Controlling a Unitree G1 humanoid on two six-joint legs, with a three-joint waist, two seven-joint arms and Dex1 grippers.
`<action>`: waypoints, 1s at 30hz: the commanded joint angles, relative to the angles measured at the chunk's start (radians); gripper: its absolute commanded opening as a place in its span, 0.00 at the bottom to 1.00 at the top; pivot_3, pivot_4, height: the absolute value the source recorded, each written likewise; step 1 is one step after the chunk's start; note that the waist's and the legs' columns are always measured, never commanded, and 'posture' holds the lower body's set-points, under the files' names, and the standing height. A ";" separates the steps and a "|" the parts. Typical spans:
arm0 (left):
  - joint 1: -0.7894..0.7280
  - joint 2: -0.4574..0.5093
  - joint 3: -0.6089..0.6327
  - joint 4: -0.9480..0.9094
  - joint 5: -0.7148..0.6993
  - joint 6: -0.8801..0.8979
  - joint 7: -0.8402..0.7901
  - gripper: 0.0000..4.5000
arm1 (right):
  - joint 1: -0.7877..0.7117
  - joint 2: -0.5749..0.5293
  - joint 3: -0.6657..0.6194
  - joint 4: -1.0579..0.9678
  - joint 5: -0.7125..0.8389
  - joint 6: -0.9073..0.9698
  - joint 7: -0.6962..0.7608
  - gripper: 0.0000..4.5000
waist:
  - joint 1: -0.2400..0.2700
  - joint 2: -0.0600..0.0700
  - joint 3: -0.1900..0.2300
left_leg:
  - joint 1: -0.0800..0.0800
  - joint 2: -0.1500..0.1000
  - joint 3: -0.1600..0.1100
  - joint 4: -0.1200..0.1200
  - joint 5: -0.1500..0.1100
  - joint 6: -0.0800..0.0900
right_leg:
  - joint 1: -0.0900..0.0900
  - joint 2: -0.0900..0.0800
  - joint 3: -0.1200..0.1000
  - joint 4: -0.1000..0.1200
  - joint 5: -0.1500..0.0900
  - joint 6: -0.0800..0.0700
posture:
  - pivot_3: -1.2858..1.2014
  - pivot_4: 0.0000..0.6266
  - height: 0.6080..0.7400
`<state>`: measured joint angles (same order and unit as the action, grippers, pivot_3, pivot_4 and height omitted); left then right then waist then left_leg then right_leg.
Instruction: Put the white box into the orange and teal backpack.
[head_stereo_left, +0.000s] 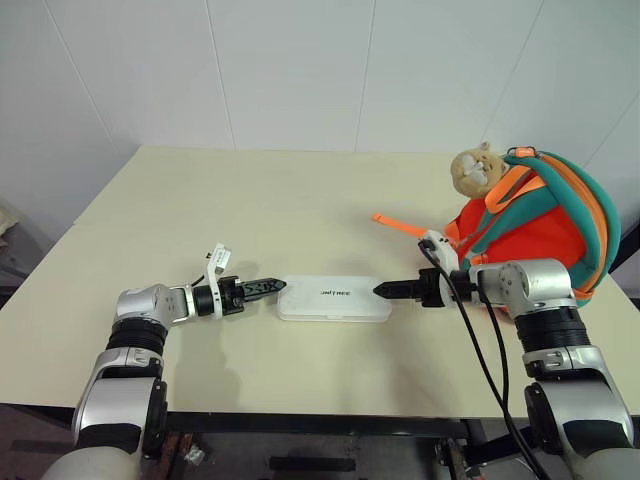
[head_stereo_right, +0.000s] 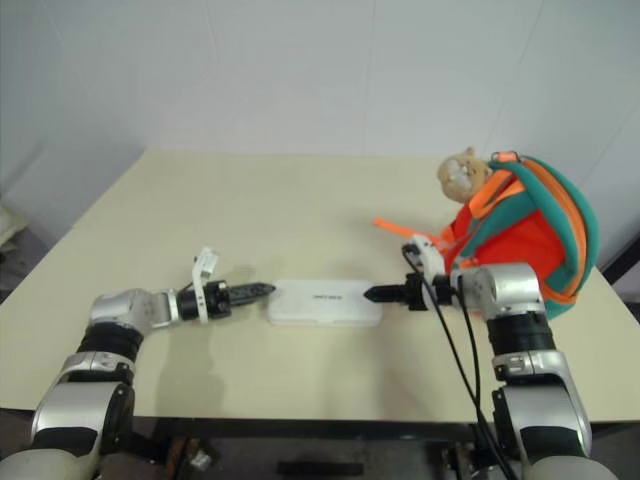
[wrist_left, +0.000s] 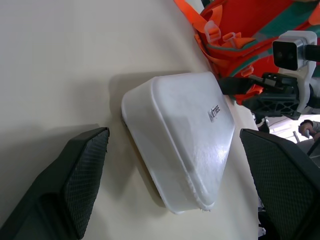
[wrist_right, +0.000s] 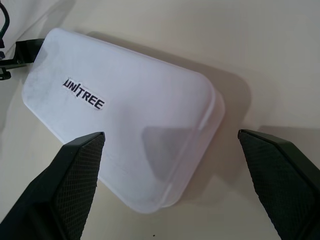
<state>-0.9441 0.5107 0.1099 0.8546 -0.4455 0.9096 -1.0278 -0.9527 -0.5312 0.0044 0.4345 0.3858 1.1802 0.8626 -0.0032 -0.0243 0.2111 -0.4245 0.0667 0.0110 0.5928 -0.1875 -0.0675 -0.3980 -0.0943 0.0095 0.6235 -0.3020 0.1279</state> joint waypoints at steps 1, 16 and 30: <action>-0.007 -0.031 -0.015 0.042 0.026 -0.006 0.006 1.00 | -0.020 0.013 0.000 -0.025 0.021 -0.003 0.004 1.00 | 0.001 0.000 0.000 | 0.000 0.000 0.000 0.000 0.000 0.000 | 0.000 0.000 0.000 0.000 0.000 0.000 | 0.52 0.24 1.00; -0.007 -0.093 0.042 0.050 -0.008 0.091 0.001 1.00 | -0.013 0.064 -0.012 -0.048 0.040 -0.003 -0.011 1.00 | -0.002 0.000 0.000 | 0.000 0.000 0.000 0.001 0.000 0.000 | 0.000 0.000 0.000 0.002 0.000 0.000 | 0.52 0.24 1.00; -0.029 -0.149 0.164 0.023 -0.093 0.268 0.016 1.00 | 0.014 0.094 -0.043 -0.096 0.060 0.017 -0.050 1.00 | -0.002 0.000 0.000 | 0.000 0.000 0.000 0.001 0.000 0.000 | 0.000 0.000 0.000 0.001 0.000 0.000 | 0.52 0.24 1.00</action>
<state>-0.9581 0.4142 0.2698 0.8862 -0.4836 1.1461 -1.0030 -0.9319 -0.4754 -0.0359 0.3997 0.3871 1.1879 0.7873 -0.0052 -0.0244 0.2111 -0.4245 0.0666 0.0108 0.5937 -0.1876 -0.0674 -0.3978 -0.0943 0.0095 0.6249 -0.3022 0.1284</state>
